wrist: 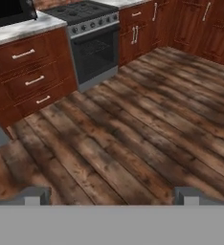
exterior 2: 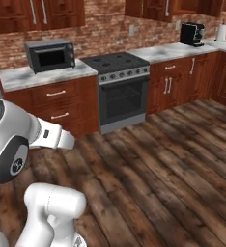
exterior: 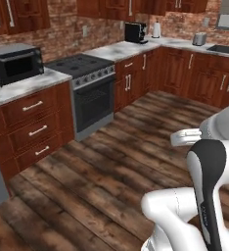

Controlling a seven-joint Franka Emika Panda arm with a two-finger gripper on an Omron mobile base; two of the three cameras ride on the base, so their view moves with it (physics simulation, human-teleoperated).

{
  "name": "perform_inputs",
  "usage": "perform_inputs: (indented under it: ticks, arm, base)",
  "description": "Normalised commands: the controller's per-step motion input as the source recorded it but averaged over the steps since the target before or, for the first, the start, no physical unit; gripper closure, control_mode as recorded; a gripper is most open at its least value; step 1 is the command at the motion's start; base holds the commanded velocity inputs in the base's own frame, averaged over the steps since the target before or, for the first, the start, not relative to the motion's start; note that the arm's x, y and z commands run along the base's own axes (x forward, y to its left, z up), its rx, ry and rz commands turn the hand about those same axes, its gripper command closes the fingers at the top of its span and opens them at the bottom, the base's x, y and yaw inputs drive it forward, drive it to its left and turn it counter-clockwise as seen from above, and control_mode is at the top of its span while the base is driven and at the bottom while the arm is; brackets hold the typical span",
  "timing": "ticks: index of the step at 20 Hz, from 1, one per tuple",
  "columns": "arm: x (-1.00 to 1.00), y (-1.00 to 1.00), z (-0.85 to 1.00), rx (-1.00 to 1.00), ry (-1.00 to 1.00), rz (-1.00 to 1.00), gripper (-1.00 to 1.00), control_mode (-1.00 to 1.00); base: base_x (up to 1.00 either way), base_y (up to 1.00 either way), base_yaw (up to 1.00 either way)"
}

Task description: Get the candle and the beer from the cabinet and move them to the dining counter.

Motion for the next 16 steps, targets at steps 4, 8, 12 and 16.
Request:
perform_inputs:
  ticks: [4, 8, 12, 16]
  arm:
    - [0.00, 0.00, 0.00, 0.00, 0.00, 0.00, -1.00, 1.00]
    - [0.00, 0.00, 0.00, 0.00, 0.00, 0.00, -1.00, 1.00]
    - [0.00, 0.00, 0.00, 0.00, 0.00, 0.00, -1.00, 1.00]
    - [0.00, 0.00, 0.00, 0.00, 0.00, 0.00, -1.00, 1.00]
  base:
    - [0.79, 0.00, -0.13]
    - [0.85, 0.00, -0.07]
    - [0.86, 0.00, -0.04]
    - [0.77, 0.00, -0.13]
